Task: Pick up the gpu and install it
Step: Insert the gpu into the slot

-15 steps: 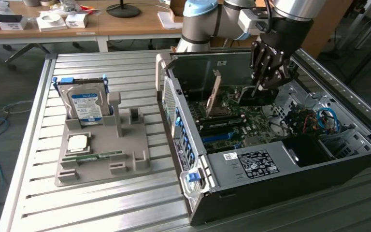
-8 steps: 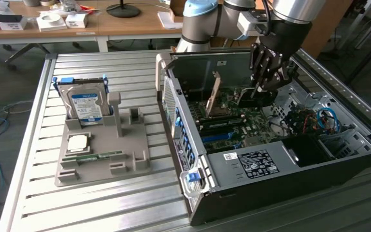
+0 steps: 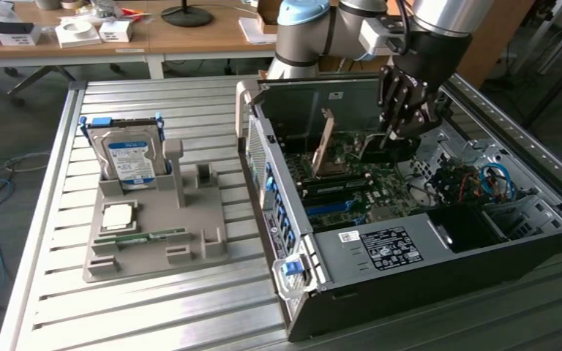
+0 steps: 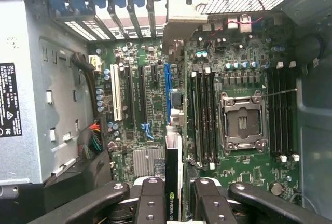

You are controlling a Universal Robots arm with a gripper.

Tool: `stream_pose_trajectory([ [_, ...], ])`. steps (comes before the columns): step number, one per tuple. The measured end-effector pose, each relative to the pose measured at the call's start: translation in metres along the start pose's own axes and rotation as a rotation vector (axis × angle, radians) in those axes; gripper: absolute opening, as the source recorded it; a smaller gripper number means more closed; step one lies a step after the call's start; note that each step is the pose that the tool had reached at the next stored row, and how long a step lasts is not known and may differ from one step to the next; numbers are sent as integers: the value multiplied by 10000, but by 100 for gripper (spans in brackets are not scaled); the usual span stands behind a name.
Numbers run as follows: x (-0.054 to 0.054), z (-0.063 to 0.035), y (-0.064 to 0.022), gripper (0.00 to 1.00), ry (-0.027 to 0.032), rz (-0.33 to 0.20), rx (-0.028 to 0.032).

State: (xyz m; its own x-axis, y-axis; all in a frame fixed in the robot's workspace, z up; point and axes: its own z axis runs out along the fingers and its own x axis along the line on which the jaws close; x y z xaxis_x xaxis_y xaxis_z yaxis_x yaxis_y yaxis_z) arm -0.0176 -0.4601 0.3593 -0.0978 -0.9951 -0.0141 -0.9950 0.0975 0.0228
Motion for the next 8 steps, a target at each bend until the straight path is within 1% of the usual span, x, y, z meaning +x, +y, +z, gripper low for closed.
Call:
stream_pose_trajectory([
  [4, 1, 35, 2, 26, 2, 0, 12],
  [8, 2, 61, 8, 26, 0, 1, 38],
])
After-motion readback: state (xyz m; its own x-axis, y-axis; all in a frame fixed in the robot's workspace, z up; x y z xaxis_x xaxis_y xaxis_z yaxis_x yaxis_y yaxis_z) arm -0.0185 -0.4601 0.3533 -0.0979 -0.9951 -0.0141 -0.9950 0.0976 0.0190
